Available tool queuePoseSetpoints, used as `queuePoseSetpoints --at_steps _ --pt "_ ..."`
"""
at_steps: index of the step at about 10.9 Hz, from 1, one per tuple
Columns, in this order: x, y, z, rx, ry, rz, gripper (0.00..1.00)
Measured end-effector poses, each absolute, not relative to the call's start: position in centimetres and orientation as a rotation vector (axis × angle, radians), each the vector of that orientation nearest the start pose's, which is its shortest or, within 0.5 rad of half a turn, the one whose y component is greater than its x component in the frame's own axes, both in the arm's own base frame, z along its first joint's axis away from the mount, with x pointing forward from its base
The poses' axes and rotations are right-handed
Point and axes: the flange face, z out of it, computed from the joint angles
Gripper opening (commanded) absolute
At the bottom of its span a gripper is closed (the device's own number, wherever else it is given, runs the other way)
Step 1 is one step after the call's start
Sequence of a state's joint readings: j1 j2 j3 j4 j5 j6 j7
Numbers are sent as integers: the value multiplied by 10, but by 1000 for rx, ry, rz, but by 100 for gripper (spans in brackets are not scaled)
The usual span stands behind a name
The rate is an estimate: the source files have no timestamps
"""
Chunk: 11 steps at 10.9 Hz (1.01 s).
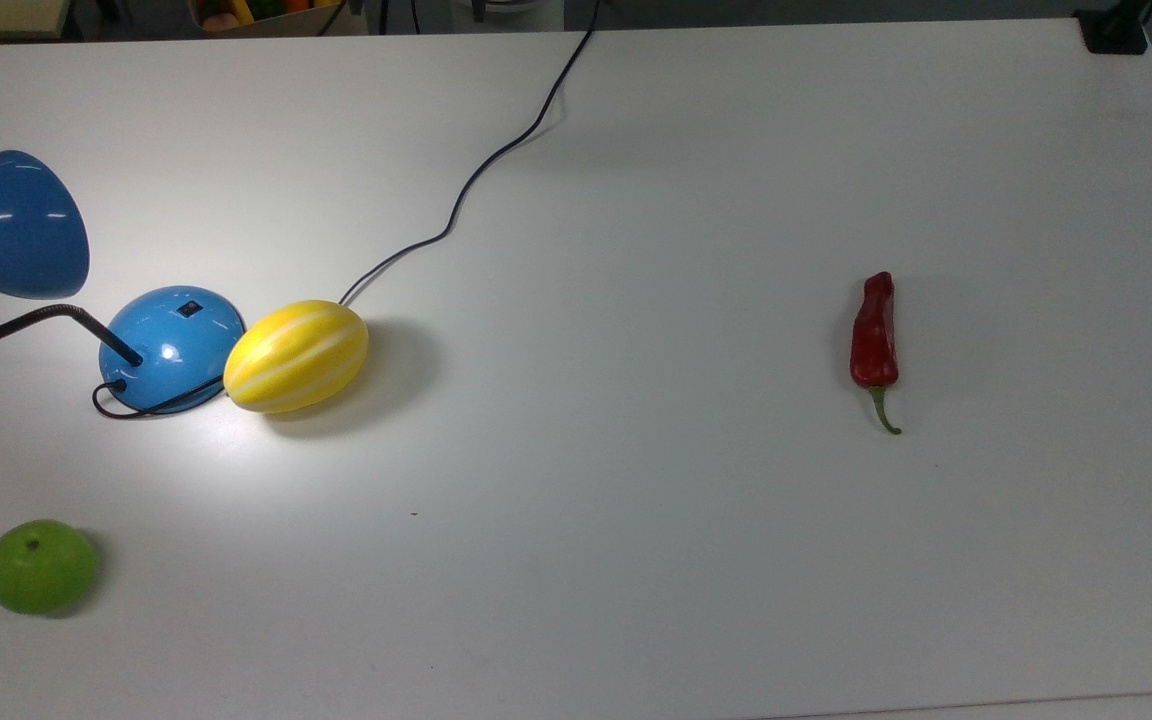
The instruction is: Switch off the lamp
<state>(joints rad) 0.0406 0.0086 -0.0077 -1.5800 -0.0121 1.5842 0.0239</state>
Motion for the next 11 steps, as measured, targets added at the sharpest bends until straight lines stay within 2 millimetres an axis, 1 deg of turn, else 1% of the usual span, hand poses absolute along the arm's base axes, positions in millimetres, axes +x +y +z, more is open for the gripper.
queuePoseSetpoints --at_steps 2,4,10,11 --pt "558 15 617 -3154 -7 6 100" --pt "558 8 617 -3154 12 6 100" --pt "558 7 617 -3213 -3 5 100" --pt "558 7 617 -3214 -4 5 91"
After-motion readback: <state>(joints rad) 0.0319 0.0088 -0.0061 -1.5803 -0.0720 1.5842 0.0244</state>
